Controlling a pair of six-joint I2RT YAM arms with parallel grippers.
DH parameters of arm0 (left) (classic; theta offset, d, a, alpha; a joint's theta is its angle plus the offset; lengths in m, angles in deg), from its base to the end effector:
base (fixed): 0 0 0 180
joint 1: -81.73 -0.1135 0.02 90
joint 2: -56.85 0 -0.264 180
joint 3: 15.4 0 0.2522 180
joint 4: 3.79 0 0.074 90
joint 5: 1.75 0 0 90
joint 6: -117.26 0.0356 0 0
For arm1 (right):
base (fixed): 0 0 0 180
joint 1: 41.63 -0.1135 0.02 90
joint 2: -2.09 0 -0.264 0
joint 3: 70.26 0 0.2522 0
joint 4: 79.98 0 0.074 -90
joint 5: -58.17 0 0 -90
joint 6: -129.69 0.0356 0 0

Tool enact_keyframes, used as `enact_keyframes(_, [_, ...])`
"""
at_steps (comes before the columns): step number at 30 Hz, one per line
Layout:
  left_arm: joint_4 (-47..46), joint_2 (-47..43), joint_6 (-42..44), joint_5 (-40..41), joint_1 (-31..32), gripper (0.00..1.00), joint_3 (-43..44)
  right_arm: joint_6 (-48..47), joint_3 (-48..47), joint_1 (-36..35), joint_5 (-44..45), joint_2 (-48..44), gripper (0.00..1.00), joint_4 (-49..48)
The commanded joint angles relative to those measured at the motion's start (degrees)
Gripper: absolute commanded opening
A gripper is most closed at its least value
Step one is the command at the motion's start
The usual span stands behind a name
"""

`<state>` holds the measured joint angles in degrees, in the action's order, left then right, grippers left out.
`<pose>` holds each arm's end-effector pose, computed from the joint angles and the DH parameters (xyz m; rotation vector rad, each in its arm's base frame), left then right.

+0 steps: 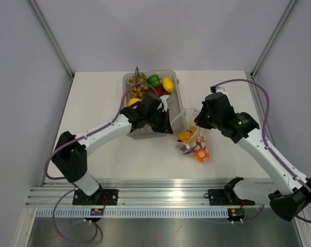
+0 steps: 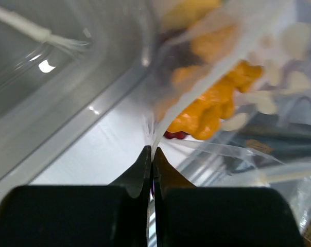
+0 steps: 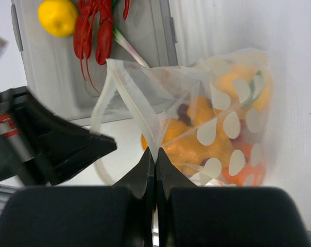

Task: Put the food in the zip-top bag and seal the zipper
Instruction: Adjust the zipper food storage bag at the center of the board.

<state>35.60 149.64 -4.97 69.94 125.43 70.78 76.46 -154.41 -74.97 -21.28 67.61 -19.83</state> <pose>0.2513 -0.2556 0.2706 0.4213 2.5282 -0.9607 0.1967 0.1216 0.3621 0.1655 2.3116 0.4238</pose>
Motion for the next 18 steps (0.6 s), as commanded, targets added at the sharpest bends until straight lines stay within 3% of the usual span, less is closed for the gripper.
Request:
enact_keyframes(1, [-2.24,-8.49,-2.66,-6.12,2.08,0.00,6.67,-0.65,-3.44,-0.23,5.18,-3.72,0.00,1.94])
enact_keyframes(6, [-4.62,-5.71,-4.86,-12.98,2.70,0.00,10.01,-1.79,-4.67,-0.23,9.40,-5.31,0.00,4.06])
enact_keyframes(9, [-6.54,-1.75,-5.91,-15.43,3.49,0.00,12.39,-1.18,-3.62,-0.23,6.87,-4.26,0.00,3.27])
enact_keyframes(18, [-4.81,4.58,-2.76,-16.41,3.85,0.00,16.78,-1.79,-3.17,-0.23,12.57,-7.42,0.00,5.46])
